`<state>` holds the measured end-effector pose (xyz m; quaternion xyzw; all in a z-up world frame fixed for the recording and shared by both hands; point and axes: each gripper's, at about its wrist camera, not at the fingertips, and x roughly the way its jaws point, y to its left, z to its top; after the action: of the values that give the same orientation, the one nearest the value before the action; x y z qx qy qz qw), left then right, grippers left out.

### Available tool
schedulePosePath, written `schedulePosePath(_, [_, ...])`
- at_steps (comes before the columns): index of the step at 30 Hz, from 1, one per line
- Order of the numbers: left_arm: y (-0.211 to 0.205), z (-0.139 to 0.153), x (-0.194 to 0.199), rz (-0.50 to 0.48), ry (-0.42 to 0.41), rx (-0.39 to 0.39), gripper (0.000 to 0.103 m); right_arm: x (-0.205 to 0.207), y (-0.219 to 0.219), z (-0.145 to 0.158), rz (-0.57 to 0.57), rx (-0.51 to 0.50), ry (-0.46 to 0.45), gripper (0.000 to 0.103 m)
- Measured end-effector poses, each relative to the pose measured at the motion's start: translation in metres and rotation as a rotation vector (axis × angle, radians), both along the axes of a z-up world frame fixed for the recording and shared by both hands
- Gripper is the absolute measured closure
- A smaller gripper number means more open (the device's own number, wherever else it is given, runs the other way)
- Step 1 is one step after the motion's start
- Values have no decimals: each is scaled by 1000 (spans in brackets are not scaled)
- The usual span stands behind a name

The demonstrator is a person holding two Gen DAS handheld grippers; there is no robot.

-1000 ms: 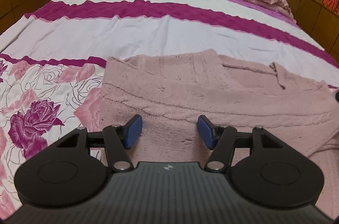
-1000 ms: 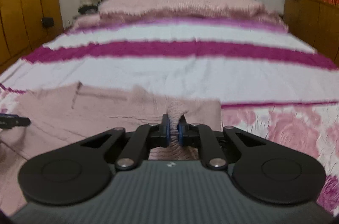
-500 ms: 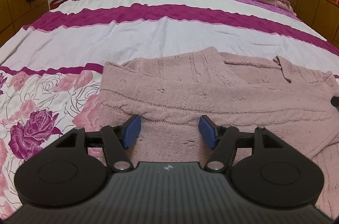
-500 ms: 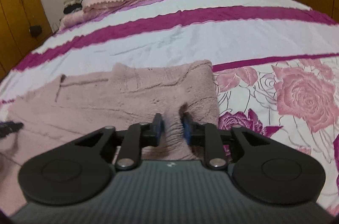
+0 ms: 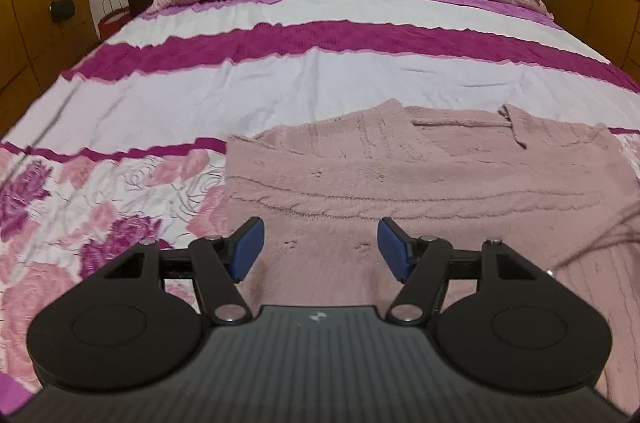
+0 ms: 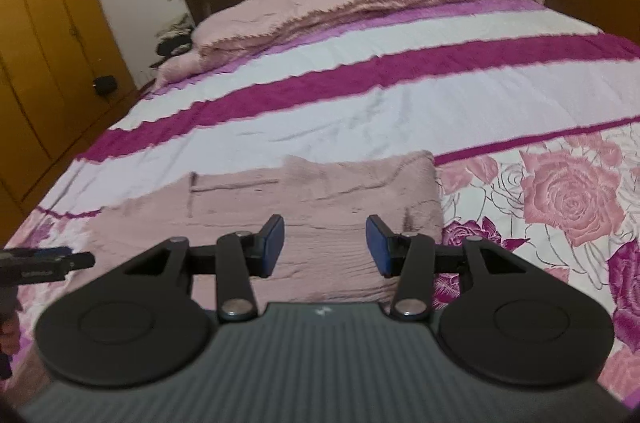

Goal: Fold small clothes
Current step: 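Open the right gripper to release the folded side, then move both tools to the hem of the cardigan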

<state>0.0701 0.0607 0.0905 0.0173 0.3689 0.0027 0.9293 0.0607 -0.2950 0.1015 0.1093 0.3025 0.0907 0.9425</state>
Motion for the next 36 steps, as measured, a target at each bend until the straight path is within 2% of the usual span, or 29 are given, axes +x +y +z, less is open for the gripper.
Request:
schedulePosePath(10, [-12, 47, -64, -60, -8, -13, 32, -52, 11, 40, 90, 33, 10, 55])
schedulePosePath(16, [-15, 68, -113, -75, -6, -51, 29, -92, 21, 60, 150, 0, 6, 55])
schedulePosePath(22, [-24, 65, -161, -123, 18, -49, 28, -130, 39, 59, 258, -107, 71, 55])
schedulePosePath(28, [-37, 53, -203, -172, 25, 16, 27, -167, 55, 42, 331, -225, 109, 55])
schedulePosePath(36, [-44, 31, -250, -245, 65, 43, 24, -210, 68, 21, 416, -329, 122, 55])
